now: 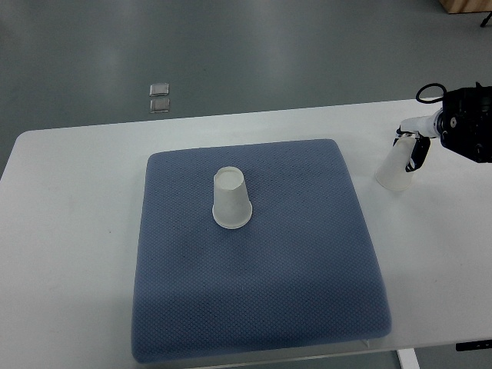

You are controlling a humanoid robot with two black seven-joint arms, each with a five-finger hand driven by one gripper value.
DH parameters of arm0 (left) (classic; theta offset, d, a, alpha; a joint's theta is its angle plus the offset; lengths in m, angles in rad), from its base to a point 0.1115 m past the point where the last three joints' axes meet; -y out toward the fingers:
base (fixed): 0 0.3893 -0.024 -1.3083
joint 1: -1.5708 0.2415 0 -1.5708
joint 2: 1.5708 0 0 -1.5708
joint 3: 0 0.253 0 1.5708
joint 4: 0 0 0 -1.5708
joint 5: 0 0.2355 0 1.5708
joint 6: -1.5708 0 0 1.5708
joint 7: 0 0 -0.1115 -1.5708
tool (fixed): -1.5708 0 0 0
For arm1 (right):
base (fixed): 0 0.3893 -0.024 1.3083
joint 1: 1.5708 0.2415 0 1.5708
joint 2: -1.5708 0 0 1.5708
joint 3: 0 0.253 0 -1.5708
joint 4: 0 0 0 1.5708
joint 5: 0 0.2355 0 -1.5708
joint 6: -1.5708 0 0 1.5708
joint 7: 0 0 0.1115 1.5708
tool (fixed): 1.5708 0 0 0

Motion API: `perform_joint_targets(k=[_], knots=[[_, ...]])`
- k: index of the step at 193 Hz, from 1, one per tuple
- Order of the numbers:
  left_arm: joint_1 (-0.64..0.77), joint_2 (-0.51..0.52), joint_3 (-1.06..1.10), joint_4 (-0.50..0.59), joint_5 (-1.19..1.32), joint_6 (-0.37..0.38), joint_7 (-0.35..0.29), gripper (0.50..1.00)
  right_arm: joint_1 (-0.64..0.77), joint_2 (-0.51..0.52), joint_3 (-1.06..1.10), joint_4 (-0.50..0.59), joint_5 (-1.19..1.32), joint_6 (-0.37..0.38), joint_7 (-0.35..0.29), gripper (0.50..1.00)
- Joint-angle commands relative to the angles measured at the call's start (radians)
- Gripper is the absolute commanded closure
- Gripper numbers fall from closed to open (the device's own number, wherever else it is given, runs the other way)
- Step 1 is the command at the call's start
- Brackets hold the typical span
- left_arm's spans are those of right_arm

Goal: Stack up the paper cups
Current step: 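Lift the held cup and carry it over the cup on the pad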

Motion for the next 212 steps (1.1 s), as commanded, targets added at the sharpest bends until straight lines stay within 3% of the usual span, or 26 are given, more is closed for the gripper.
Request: perform_joint_targets(k=[1,14,25,72,92,127,137,138,148,180,212], knots=[[0.000,0.000,-0.001,0.001,-0.001,0.000,0.000,0.500,-0.001,0.000,0.000,-0.001,-0.002,0.000,0.001,0.883],[0.000,0.000,0.001,0.001,0.000,0.000,0.000,0.500,0.004,-0.001,-0.001,-0.001,-0.002,0.001,0.001,0.908],[0.000,0.000,0.001,0.000,0.000,0.000,0.000,0.500,0.012,-0.001,-0.001,-0.001,-0.005,0.008,0.001,0.957],[0.000,0.000,0.001,-0.002,0.000,0.000,0.000,0.500,0.148,-0.028,-0.024,0.045,-0.014,0.081,0.005,0.977],[0.000,0.000,0.003,-0.002,0.002,0.000,0.000,0.500,0.289,-0.087,-0.026,0.136,-0.057,0.130,0.005,0.977],[0.000,0.000,0.004,-0.003,0.007,-0.001,0.000,0.500,0.634,-0.205,-0.029,0.403,-0.163,0.264,0.002,0.975],[0.000,0.000,0.004,-0.003,0.007,-0.001,0.000,0.500,0.634,-0.206,-0.029,0.403,-0.163,0.264,0.002,0.975],[0.000,0.000,0.004,-0.006,0.008,-0.001,0.000,0.500,0.724,-0.221,-0.047,0.455,-0.167,0.303,0.002,0.975],[0.000,0.000,0.004,-0.011,0.008,-0.001,0.000,0.500,0.808,-0.224,-0.073,0.493,-0.167,0.333,0.002,0.975],[0.000,0.000,0.004,-0.014,0.010,-0.001,0.000,0.500,0.996,-0.222,-0.116,0.630,-0.164,0.353,0.002,0.973],[0.000,0.000,0.003,-0.013,0.008,-0.001,0.000,0.500,1.059,-0.207,-0.124,0.687,-0.149,0.350,0.002,0.973]])
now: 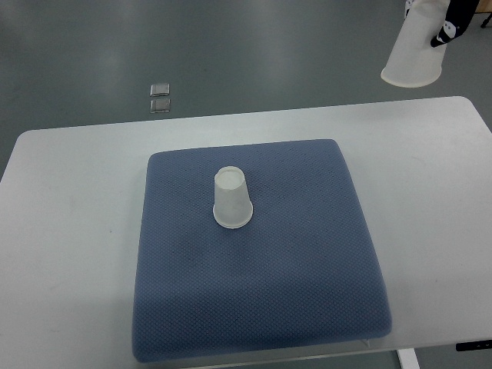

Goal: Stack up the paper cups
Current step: 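Lift the held cup and carry it over the cup on the pad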

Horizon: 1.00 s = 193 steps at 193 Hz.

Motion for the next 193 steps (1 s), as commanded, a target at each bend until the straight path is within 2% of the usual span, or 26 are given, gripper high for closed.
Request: perform_joint_targets(k=[1,21,51,103,127,193], knots=[[-0.001,0.000,-0.001,0.002,-0.001,0.000,0.000,0.500,0.030,0.010,-0.001,0.029,0.011,-0.003,0.000,0.973],[0.000,0.000,-0.001,0.002,-0.001,0.000,0.000,0.500,0.032,0.029,0.019,0.032,0.067,-0.011,0.000,0.973],[0.000,0.000,-0.001,0.003,-0.001,0.000,0.000,0.500,0.032,0.120,0.071,0.031,0.242,-0.029,0.001,0.973],[0.000,0.000,-0.002,0.003,-0.003,0.002,0.000,0.500,0.041,0.417,0.131,0.006,0.455,-0.113,0.000,0.971],[0.000,0.000,-0.002,0.003,-0.004,0.002,0.000,0.500,0.030,0.499,0.141,0.002,0.466,-0.147,0.000,0.969],[0.000,0.000,-0.001,0.002,-0.004,0.002,0.000,0.500,-0.028,0.511,0.134,0.003,0.469,-0.225,-0.002,0.967]])
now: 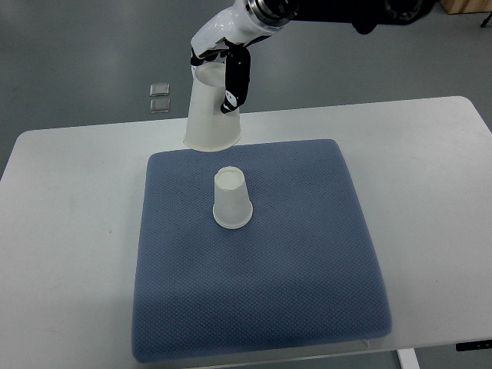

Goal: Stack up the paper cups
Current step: 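Lift the held cup and carry it over the cup on the pad, then lower the held cup down over the upside-down cup on the pad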

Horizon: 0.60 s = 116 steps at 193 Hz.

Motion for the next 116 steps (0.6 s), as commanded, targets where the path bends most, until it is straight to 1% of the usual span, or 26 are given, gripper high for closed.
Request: perform_joint_targets(k=[1,116], knots=[[0.000,0.000,0.002,-0.002,0.000,0.000,0.000,0.500,-0.022,0.000,-0.006,-0.001,0.001,-0.023,-0.001,0.967],[0.000,0.000,0.000,0.000,0.000,0.000,0.000,0.500,-0.121,0.000,-0.015,0.001,0.059,-0.101,-0.017,0.957]])
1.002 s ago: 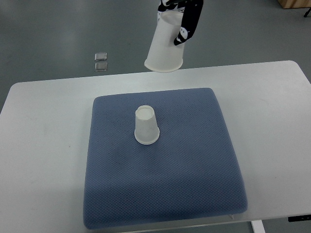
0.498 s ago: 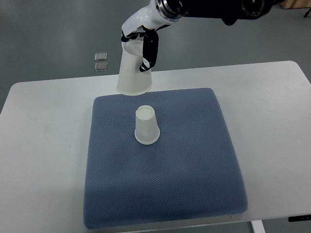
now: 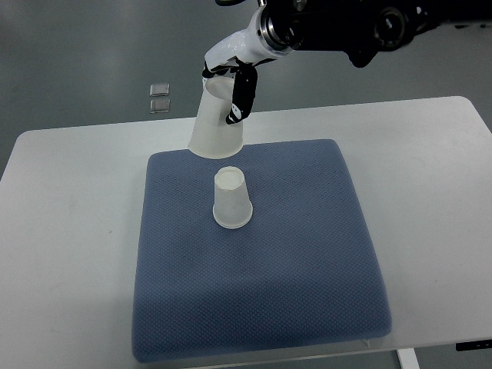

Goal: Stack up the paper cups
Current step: 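Lower the held cup down over the upside-down cup on the pad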

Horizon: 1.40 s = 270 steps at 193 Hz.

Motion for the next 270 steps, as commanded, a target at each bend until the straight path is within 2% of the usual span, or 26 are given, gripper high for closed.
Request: perform_joint_targets(k=[1,52,195,270], knots=[[0.000,0.000,0.000,0.000,0.000,0.000,0.000,0.500,-0.016,0.000,0.000,0.001,0.007,-0.010,-0.001,0.957],[0.000,0.000,0.000,0.000,0.000,0.000,0.000,0.500,-0.059,0.000,0.000,0.003,0.033,-0.024,-0.003,0.936],[0.000,0.000,0.000,0.002,0.000,0.000,0.000,0.500,-0.145,0.000,-0.008,0.006,0.038,-0.078,-0.032,0.924],[0.000,0.000,0.000,0.002,0.000,0.000,0.000,0.500,-0.165,0.000,-0.008,0.006,0.038,-0.091,-0.032,0.885]])
